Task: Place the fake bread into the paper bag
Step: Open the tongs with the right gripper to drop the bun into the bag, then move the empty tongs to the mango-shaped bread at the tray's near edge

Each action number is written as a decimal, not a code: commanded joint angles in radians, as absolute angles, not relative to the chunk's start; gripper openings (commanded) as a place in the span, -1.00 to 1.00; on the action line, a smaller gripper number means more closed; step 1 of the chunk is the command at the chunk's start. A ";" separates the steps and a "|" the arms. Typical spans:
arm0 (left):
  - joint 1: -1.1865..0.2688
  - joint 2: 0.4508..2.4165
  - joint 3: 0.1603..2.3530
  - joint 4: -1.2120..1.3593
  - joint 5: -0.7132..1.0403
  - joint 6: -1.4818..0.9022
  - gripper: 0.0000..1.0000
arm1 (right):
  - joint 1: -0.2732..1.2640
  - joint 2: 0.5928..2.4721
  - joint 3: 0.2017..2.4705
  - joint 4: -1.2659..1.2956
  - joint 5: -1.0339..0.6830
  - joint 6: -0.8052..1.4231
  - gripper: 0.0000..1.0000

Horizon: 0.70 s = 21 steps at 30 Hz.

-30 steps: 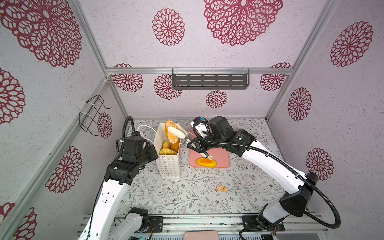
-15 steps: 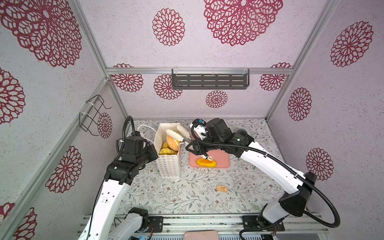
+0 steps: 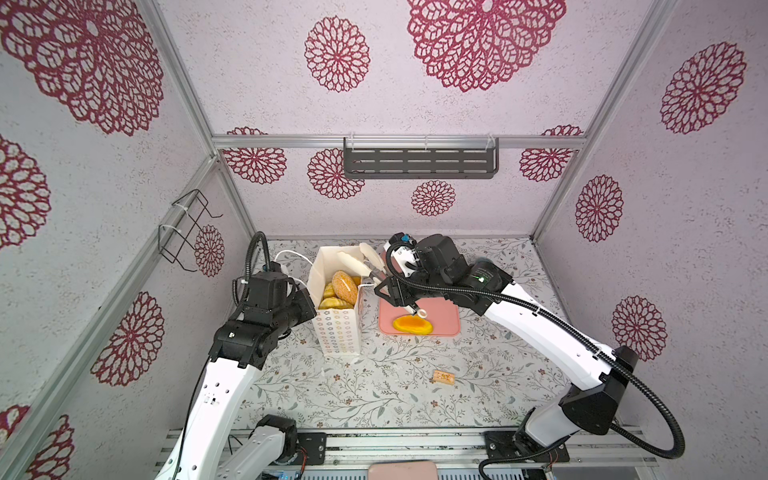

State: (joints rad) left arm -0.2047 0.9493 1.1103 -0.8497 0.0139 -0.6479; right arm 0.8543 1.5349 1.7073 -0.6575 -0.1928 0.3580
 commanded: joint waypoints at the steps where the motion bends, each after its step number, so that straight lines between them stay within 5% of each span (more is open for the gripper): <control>1: -0.201 0.951 1.131 -0.833 0.016 -0.644 -1.00 | 0.833 1.434 1.755 -0.649 -0.129 0.340 -0.02; 17: -0.201 0.950 1.140 -0.832 0.020 -0.644 -1.00 | 0.614 1.159 1.391 -0.717 -0.179 0.448 -0.12; 21: -0.201 0.950 1.140 -0.833 0.017 -0.644 -0.84 | 0.614 1.149 1.274 -0.737 -0.211 0.479 -0.16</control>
